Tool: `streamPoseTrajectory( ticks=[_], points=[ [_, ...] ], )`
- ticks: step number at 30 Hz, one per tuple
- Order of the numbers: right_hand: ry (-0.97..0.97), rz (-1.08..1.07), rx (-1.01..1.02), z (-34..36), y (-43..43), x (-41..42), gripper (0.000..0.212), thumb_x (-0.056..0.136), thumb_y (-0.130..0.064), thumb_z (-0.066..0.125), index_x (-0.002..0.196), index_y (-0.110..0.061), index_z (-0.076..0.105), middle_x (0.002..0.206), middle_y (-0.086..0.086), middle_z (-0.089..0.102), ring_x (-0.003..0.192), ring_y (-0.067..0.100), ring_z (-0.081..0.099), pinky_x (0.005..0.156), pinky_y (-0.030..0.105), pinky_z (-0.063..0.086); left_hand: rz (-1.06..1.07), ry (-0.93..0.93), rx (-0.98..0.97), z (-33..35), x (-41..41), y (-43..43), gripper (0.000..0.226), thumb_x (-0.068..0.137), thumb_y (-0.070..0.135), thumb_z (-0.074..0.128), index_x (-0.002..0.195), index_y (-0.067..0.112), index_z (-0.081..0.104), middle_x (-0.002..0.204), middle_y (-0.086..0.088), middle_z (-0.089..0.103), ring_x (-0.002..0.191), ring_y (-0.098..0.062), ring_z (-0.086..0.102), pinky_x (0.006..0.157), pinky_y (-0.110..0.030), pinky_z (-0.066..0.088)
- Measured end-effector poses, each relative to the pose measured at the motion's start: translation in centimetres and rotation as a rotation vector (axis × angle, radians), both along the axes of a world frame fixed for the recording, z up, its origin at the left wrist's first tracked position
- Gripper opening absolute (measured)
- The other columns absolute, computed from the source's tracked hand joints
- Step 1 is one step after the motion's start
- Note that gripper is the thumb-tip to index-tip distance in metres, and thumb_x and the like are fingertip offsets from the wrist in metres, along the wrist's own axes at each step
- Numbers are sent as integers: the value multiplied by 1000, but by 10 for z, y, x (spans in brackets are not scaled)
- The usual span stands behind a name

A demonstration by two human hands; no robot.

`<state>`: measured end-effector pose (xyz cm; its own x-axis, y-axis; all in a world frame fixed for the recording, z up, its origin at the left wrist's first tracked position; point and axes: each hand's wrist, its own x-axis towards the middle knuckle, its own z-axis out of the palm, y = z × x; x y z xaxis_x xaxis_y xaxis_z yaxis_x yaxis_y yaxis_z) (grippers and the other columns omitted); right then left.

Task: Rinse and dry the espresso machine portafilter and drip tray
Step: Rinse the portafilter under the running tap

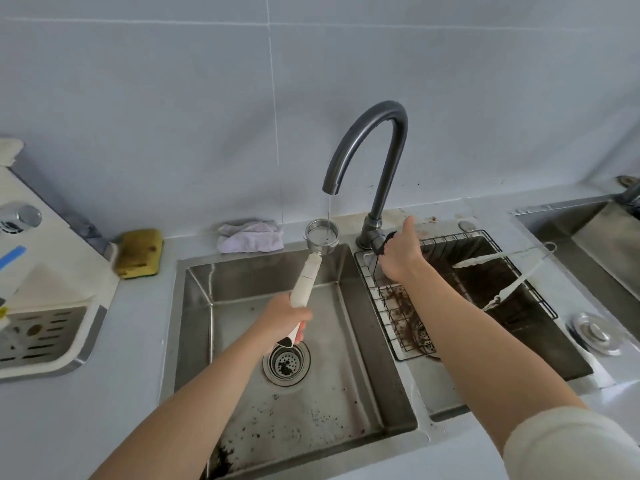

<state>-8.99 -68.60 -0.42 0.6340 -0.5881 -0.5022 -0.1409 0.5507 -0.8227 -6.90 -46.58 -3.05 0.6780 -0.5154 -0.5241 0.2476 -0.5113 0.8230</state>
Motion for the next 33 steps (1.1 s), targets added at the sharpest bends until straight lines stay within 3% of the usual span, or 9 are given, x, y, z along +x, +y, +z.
streamPoseTrajectory(
  ticks=[10,12,14,16,19,22,25,28,33],
  points=[
    [-21,37,147,-2,-13,22,70,93,-58,26,144,-9,28,145,-1,41,136,24,38,113,29,24,108,12,30,-9,-11,-7,12,80,-2,54,76,8,48,55,-6,47,32,-11,44,39,-20,38],
    [-45,58,155,-7,-20,27,67,92,-60,27,139,-13,37,101,-12,57,86,19,60,85,20,43,113,8,29,-9,-12,-9,11,80,-2,53,77,7,48,55,-6,47,32,-12,43,40,-20,38],
    [-63,79,140,-8,-24,31,56,90,-64,25,114,-22,52,73,-8,39,58,9,35,85,16,40,113,5,34,-8,-13,-10,12,80,-3,53,76,7,48,55,-6,47,31,-12,43,39,-20,37],
    [-73,91,108,-15,-30,32,55,90,-64,23,102,-21,56,69,-6,34,57,9,29,114,28,21,115,9,36,-7,-14,-9,13,80,-2,53,75,8,47,55,-6,47,30,-11,43,38,-20,37],
    [-20,143,24,-19,-26,28,62,91,-61,28,126,-15,51,79,-5,43,69,7,42,109,30,22,122,9,41,-7,-15,-7,12,80,-1,54,76,9,48,55,-5,48,32,-12,44,39,-21,38],
    [132,217,-103,-17,7,13,56,93,-49,40,139,-18,36,138,2,42,130,19,39,112,40,24,128,0,46,-7,-16,-3,13,81,-1,54,75,8,47,54,-5,47,31,-12,43,39,-20,36],
    [198,456,-228,-30,58,-1,70,94,-40,45,150,-16,9,156,3,18,142,23,19,114,42,15,137,2,42,-6,-14,4,16,82,0,53,72,8,45,54,-6,46,27,-11,41,37,-19,34],
    [186,624,-248,-51,105,2,71,90,-36,53,148,-13,18,149,6,33,135,23,34,110,39,29,152,-11,46,-6,-12,17,14,83,3,54,73,9,47,56,-6,48,27,-10,42,37,-18,35],
    [91,610,-264,-56,154,18,29,87,-16,60,112,-9,48,92,4,53,92,23,54,68,31,45,107,-172,174,-5,-12,41,22,90,27,53,73,14,53,55,-3,53,36,-12,47,45,-22,40]
  ],
)
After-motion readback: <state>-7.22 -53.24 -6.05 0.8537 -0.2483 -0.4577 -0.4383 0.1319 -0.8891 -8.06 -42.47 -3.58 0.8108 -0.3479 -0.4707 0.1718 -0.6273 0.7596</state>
